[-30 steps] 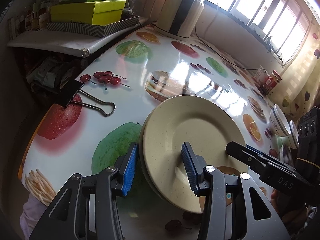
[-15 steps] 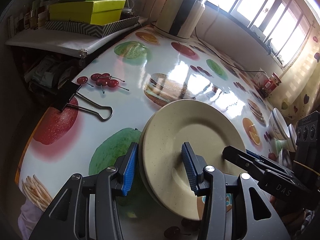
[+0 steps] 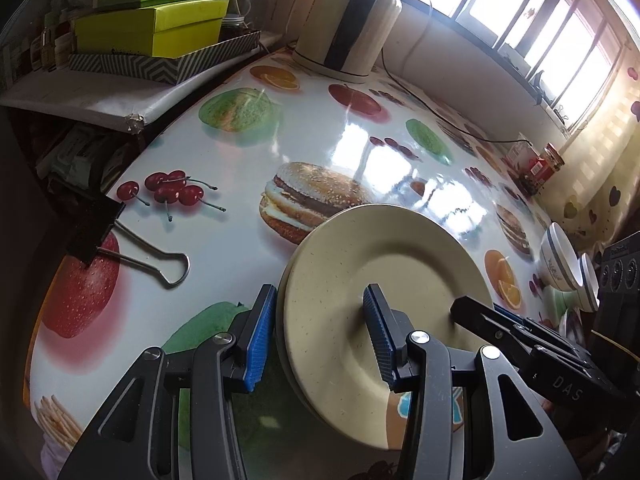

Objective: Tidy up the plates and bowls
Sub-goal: 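Withdraw both open grippers from the stacked cream plates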

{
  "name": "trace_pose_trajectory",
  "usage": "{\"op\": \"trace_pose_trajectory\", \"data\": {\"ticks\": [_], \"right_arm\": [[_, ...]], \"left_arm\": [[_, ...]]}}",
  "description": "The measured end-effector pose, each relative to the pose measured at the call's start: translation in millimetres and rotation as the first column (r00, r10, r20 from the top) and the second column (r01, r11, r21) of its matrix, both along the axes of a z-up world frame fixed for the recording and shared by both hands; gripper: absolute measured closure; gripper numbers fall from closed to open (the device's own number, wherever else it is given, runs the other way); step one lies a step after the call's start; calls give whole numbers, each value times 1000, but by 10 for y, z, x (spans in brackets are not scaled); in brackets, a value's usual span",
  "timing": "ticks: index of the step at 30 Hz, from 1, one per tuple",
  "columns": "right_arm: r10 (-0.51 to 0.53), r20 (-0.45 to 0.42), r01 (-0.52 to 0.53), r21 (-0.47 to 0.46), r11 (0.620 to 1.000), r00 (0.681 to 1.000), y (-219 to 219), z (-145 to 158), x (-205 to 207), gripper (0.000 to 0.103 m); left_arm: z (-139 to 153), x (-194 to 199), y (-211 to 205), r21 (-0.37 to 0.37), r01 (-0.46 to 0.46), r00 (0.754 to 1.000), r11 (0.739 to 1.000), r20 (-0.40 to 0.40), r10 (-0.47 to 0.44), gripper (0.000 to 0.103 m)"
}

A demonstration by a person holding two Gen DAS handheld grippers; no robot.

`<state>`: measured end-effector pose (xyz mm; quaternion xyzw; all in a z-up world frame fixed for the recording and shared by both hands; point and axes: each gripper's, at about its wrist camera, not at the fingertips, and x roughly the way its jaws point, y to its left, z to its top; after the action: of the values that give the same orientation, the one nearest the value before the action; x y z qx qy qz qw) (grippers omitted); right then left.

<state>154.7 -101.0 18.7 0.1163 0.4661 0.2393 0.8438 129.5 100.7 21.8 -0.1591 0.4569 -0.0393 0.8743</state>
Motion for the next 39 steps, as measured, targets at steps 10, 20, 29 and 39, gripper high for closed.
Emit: {"op": "trace_pose_trajectory", "data": {"ticks": [10,20,29,39], "right_arm": [[-48,-1,48,3,999,999,-119,-2,242,70],[-77,0,77,-3,997,997,-182,9,479,71],[-95,2,95,-9,995,995,-223,11,622,71],[-107,13,108,-22,994,994,-234,36,633,68]], "left_arm": [[8,281,-105,-1,24,1000,1000,-5,-24,57],[13,524,-193,-1,43,999,999,-9,-43,57],[14,690,-251,3,56,998,998,-11,-56,57],[33,710,-284,18,67,998,998,-9,-67,57]]}}
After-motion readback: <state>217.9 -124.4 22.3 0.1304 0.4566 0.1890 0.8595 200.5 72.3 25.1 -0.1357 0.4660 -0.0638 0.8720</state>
